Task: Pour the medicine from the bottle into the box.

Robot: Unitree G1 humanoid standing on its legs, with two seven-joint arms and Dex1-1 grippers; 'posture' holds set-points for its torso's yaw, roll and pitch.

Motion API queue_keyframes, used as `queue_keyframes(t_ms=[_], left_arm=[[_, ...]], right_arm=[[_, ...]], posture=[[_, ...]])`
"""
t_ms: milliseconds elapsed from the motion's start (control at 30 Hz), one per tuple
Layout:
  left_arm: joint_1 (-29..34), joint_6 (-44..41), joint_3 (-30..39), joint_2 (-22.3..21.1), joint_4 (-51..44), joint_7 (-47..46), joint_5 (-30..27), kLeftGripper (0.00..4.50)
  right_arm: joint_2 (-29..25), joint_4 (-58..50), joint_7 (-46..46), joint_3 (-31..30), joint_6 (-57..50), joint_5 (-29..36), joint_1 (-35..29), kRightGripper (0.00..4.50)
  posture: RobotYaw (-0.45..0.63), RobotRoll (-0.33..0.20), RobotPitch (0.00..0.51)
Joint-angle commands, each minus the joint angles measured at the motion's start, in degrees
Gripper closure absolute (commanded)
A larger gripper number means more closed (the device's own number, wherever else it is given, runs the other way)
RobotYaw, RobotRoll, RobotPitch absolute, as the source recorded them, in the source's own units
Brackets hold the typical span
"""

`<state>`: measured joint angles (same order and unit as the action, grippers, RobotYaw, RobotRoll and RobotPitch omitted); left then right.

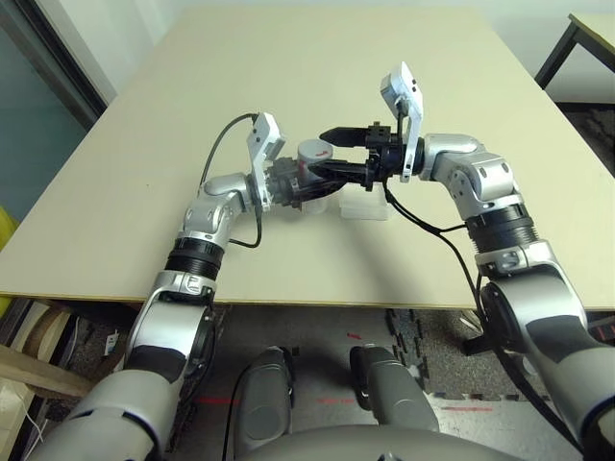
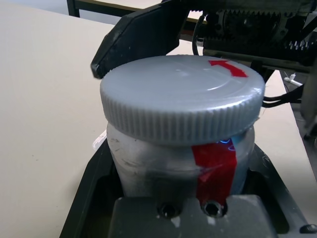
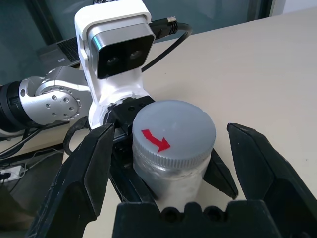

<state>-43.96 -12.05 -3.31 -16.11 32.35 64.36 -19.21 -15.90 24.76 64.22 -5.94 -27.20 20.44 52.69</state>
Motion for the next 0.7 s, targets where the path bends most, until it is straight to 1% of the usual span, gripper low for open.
queue_keyframes(t_ms=[33,133,167,367,567,700], left_arm=[[-0.5,0.4,-0.7,0.3,0.0,0.7,0.8,1.69],[-0.4,0.4,-0.7,0.3,0.0,0.7,0.9,1.69],[-0.5,0.4,-0.6,0.3,0.1,0.8,0.9,1.69],[-0.6,0.2,-0.7,0.2,0.1,1.0,0.9,1.69],[-0.9,0.1,-0.6,0.3,0.4,1.6,1.0,1.69],[-1.3,-0.1,-0.5,0.3,0.5,2.1,1.0,1.69]], right_arm=[[0.2,0.4,-0.2,-0.3,0.4,-0.5,0.6,0.63],[0.2,0.4,-0.2,-0.4,0.6,-0.8,0.6,1.73],[0.3,0.5,-0.2,-0.4,0.7,-0.8,0.6,1.93],[0.2,0.8,1.9,-0.2,1.4,0.0,0.9,1.93],[0.1,0.9,12.3,-1.1,5.3,2.3,2.1,1.93],[1.1,-0.8,22.5,-1.6,6.1,6.3,2.9,1.93]], posture=[[-0.18,0.000,0.090],[-0.18,0.000,0.090],[-0.18,0.000,0.089],[-0.18,0.000,0.090],[-0.18,0.000,0.088],[-0.18,0.000,0.089]])
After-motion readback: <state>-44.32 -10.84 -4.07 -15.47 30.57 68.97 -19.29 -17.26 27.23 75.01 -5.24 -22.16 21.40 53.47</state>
